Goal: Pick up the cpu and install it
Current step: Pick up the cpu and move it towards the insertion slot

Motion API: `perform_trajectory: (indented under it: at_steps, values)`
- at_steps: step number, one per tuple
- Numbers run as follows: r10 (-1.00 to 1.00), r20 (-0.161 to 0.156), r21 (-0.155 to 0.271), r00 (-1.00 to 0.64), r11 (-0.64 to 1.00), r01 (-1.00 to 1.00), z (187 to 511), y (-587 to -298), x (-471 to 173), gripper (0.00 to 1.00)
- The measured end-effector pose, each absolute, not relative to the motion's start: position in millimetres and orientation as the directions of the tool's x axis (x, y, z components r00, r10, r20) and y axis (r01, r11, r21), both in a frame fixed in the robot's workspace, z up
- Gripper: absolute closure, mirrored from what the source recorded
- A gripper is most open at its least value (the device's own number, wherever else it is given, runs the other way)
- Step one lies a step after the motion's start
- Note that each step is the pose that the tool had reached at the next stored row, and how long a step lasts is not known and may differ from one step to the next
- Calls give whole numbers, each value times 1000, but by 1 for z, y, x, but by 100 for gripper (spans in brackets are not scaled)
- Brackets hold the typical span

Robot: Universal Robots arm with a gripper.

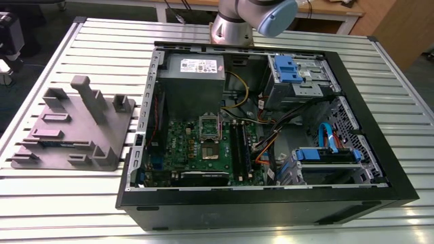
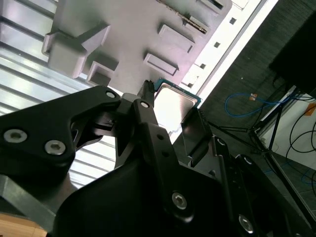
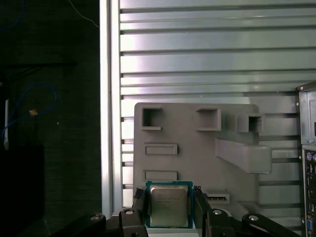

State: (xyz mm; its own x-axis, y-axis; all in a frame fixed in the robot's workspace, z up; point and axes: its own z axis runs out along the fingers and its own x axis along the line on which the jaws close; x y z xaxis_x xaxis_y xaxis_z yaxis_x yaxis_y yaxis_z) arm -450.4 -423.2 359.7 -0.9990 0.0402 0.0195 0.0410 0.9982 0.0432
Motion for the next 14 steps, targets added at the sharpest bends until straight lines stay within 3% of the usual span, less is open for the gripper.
perform_trajectory:
  at_steps: [14]
  values:
    - [40, 34, 43, -999, 998, 42, 360, -423, -412, 53]
